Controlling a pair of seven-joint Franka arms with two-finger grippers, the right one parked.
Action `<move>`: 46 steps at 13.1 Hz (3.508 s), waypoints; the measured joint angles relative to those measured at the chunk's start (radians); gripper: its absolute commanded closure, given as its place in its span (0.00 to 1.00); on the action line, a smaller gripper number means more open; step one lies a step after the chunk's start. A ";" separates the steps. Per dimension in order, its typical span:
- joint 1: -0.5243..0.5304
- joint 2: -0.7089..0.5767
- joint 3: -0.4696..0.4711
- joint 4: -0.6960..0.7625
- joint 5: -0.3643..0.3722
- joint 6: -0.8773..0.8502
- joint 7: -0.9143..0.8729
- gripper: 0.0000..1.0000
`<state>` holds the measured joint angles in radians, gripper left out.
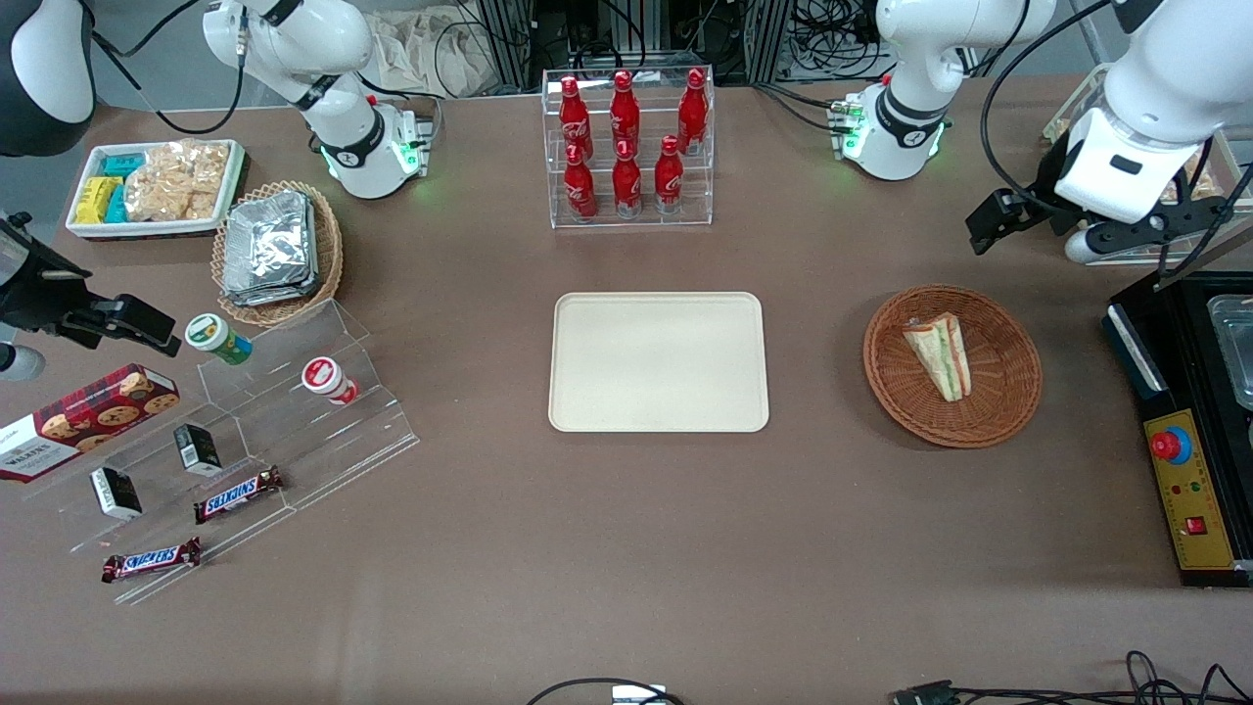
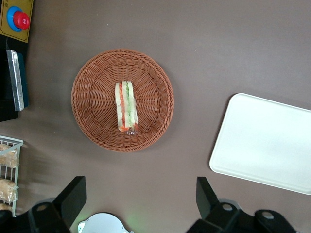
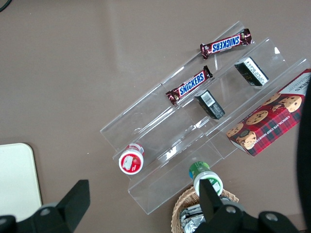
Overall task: Place sandwich from basket to tray
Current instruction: 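Move the left gripper over the wrapped sandwich in the wicker basket, then lower the left gripper and close it on the sandwich, then lift the sandwich out of the basket with the left gripper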
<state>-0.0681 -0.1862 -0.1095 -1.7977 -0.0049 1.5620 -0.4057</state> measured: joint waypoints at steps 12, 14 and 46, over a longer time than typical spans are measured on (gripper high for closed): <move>0.021 -0.018 0.125 -0.393 0.001 0.317 0.003 0.00; 0.022 0.005 0.150 -0.523 0.002 0.508 0.003 0.00; 0.003 -0.035 0.128 -0.161 0.025 -0.002 0.066 1.00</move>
<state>-0.0649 -0.2210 0.0183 -1.9588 0.0201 1.5600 -0.3395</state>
